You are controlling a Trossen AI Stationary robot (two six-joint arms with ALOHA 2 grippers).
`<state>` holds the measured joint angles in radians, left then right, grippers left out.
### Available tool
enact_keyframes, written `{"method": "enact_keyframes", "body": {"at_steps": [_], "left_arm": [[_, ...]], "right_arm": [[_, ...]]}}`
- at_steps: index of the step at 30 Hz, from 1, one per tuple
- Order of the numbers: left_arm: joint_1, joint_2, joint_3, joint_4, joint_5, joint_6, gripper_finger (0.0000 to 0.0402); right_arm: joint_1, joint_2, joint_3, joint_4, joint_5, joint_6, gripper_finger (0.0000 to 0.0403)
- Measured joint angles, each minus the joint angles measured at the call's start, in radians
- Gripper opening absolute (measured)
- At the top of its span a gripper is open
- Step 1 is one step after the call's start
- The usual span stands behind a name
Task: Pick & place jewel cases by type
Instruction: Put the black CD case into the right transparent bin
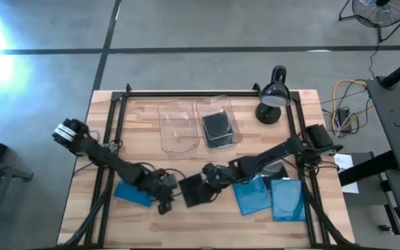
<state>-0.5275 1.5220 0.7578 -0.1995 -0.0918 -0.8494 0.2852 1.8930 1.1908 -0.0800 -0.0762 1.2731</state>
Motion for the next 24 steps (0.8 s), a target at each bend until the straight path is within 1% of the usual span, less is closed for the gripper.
{"method": "enact_keyframes", "body": {"at_steps": [4,6,8,10,12,13,14,16,19,24], "left_arm": [[-0.065,-0.111,0.001,-0.160,0.007,-0.073,0.0135],[-0.097,-0.152,0.001,-0.207,-0.027,-0.118,0.0135],[-0.124,-0.182,0.001,-0.223,-0.075,-0.155,0.0135],[-0.142,-0.194,-0.002,-0.223,-0.136,-0.183,0.0135],[-0.144,-0.198,-0.007,-0.222,-0.208,-0.210,0.0135],[-0.143,-0.199,-0.009,-0.218,-0.232,-0.222,0.0135],[-0.143,-0.199,-0.011,-0.216,-0.250,-0.230,0.0135],[-0.142,-0.193,-0.012,-0.213,-0.268,-0.235,0.0135],[-0.141,-0.181,-0.012,-0.200,-0.272,-0.235,0.0135],[-0.141,-0.171,-0.012,-0.171,-0.275,-0.237,0.0135]], "right_arm": [[-0.005,-0.121,-0.007,-0.119,0.009,-0.141,0.0009],[-0.009,-0.216,-0.007,-0.180,0.072,-0.246,0.0009],[-0.011,-0.325,-0.005,-0.226,0.189,-0.401,0.0009],[-0.012,-0.426,0.004,-0.271,0.377,-0.539,0.0009],[-0.028,-0.501,0.017,-0.344,0.558,-0.632,0.0009],[-0.043,-0.531,0.023,-0.389,0.609,-0.678,0.0009],[-0.064,-0.549,0.027,-0.440,0.633,-0.721,0.0009],[-0.109,-0.569,0.032,-0.522,0.648,-0.798,0.0009],[-0.173,-0.565,0.032,-0.585,0.641,-0.932,0.0009],[-0.282,-0.493,0.054,-0.686,0.497,-1.163,0.0009]]}}
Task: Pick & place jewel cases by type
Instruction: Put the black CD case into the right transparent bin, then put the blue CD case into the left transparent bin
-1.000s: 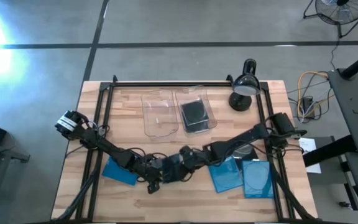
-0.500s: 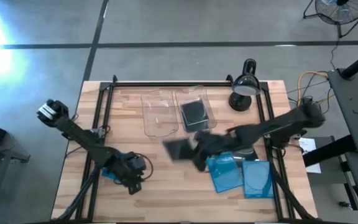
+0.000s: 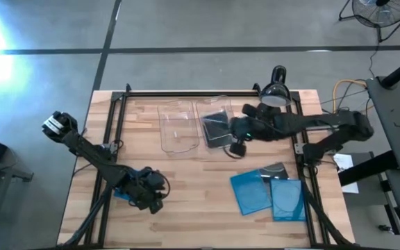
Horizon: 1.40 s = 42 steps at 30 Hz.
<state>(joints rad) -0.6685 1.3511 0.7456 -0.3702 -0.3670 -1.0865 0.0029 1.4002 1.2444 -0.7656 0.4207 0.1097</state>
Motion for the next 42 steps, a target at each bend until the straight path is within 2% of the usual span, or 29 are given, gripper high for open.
{"method": "enact_keyframes", "body": {"at_steps": [5,9,15,19,24,27,30,33,35,37,38,42], "left_arm": [[0.000,0.000,0.000,0.004,0.000,-0.015,0.0135],[0.000,0.000,0.000,0.005,0.000,-0.015,0.0135],[0.000,0.000,0.000,0.007,-0.028,0.004,0.0135],[0.000,0.000,0.000,0.008,-0.031,0.004,0.0135],[0.000,0.000,0.000,0.011,-0.031,-0.008,0.0135],[0.000,0.000,0.000,0.011,-0.031,-0.008,0.0135],[0.000,0.000,0.000,0.012,-0.031,-0.008,0.0135],[-0.001,0.000,0.000,0.012,-0.031,-0.007,0.0135],[-0.002,0.000,0.000,0.012,-0.031,-0.007,0.0135],[-0.005,0.000,0.000,0.012,-0.031,-0.011,0.0135],[-0.008,0.000,0.000,0.013,-0.031,-0.012,0.0135],[-0.017,0.000,0.001,0.014,-0.031,-0.013,0.0135]], "right_arm": [[-0.083,0.108,0.125,-0.242,-0.142,-0.135,0.0009],[-0.101,0.224,0.261,-0.466,-0.235,-0.268,0.0009],[-0.102,0.404,0.432,-0.628,-0.398,-0.432,0.0009],[-0.105,0.521,0.531,-0.711,-0.405,-0.497,0.0009],[-0.112,0.637,0.667,-0.773,-0.328,-0.535,0.0009],[-0.122,0.691,0.758,-0.779,-0.321,-0.552,0.0012],[-0.137,0.740,0.836,-0.775,-0.316,-0.537,0.0030],[-0.165,0.771,0.896,-0.775,-0.307,-0.437,0.0064],[-0.183,0.783,0.925,-0.775,-0.258,-0.402,0.0095],[-0.196,0.786,0.941,-0.771,-0.136,-0.401,0.0127],[-0.203,0.785,0.945,-0.760,-0.052,-0.401,0.0142],[-0.211,0.759,0.960,-0.639,0.416,-0.397,0.0189]]}}
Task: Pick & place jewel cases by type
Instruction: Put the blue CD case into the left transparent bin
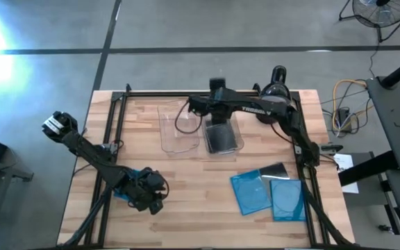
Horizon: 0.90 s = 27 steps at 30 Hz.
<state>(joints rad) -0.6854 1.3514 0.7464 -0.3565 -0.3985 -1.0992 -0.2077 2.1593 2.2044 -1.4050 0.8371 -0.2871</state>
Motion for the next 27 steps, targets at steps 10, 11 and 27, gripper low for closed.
{"method": "enact_keyframes", "body": {"at_steps": [10,11,27], "left_arm": [[-0.013,-0.006,0.030,-0.378,0.055,-0.188,0.0135],[-0.013,-0.006,0.032,-0.423,0.069,-0.209,0.0135],[-0.007,0.146,-0.125,0.128,-0.046,-0.081,0.0135]], "right_arm": [[0.053,-0.210,0.002,0.104,-0.393,0.419,0.0203],[0.068,-0.225,-0.003,0.103,-0.412,0.447,0.0202],[0.425,-0.261,-0.129,0.097,-0.315,0.699,0.0201]]}}
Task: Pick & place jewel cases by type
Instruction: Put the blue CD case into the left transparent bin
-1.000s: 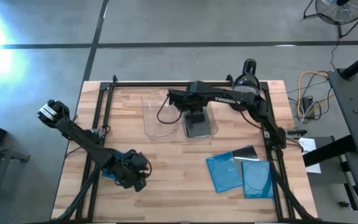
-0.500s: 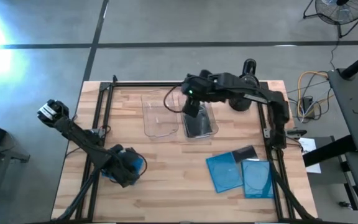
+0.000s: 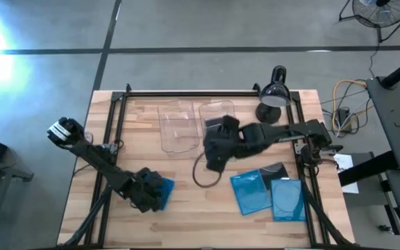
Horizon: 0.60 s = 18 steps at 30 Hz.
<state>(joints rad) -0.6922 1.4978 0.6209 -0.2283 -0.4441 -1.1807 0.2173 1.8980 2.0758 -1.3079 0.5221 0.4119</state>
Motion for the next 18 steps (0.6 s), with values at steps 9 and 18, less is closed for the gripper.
{"method": "enact_keyframes", "body": {"at_steps": [9,18], "left_arm": [[0.077,0.047,0.056,0.448,-0.041,0.246,0.0135],[0.063,-0.074,0.221,-0.457,0.029,0.205,0.0135]], "right_arm": [[0.096,0.000,-0.086,0.018,-0.146,0.283,0.0201],[0.149,0.002,-0.365,0.424,-0.454,0.471,0.0201]]}}
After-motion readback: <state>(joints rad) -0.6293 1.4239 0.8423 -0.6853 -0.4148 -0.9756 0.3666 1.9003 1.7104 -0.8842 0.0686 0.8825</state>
